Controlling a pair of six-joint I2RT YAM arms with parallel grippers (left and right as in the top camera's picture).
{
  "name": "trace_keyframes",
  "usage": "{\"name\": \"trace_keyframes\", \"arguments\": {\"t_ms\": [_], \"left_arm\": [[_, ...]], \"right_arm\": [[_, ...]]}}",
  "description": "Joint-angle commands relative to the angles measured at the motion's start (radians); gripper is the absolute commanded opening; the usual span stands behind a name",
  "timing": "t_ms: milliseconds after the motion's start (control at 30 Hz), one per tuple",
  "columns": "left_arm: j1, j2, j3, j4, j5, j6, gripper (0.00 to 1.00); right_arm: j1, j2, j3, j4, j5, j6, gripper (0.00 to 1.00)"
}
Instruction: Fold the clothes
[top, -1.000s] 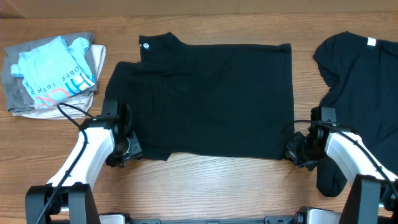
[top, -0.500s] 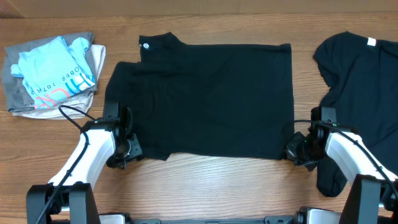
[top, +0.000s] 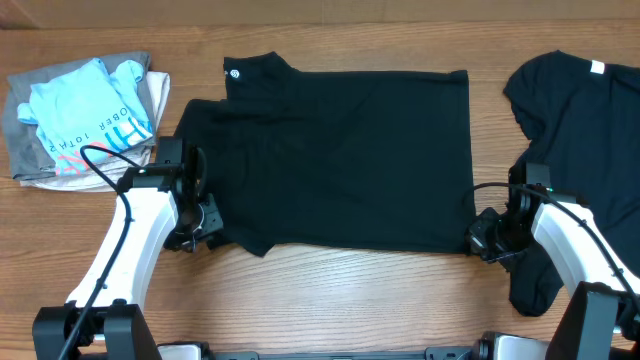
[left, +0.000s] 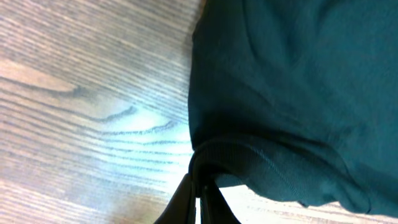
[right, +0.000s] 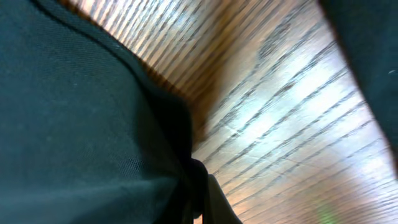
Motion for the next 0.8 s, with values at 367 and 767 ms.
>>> {"name": "trace_keyframes", "arguments": {"t_ms": [367,767], "left_arm": [[-0.002,0.004,0.175,-0.23,-0.051,0.048,0.04],[-0.002,0.004,0.2,-0.29,-0.069,0.044,0.04]], "right_arm": [[-0.01,0.003,0.116,-0.09,0.085,0.003,0.04],[-0.009,0.003,0.18,-0.148,0.102,-0.021,0.04]]}}
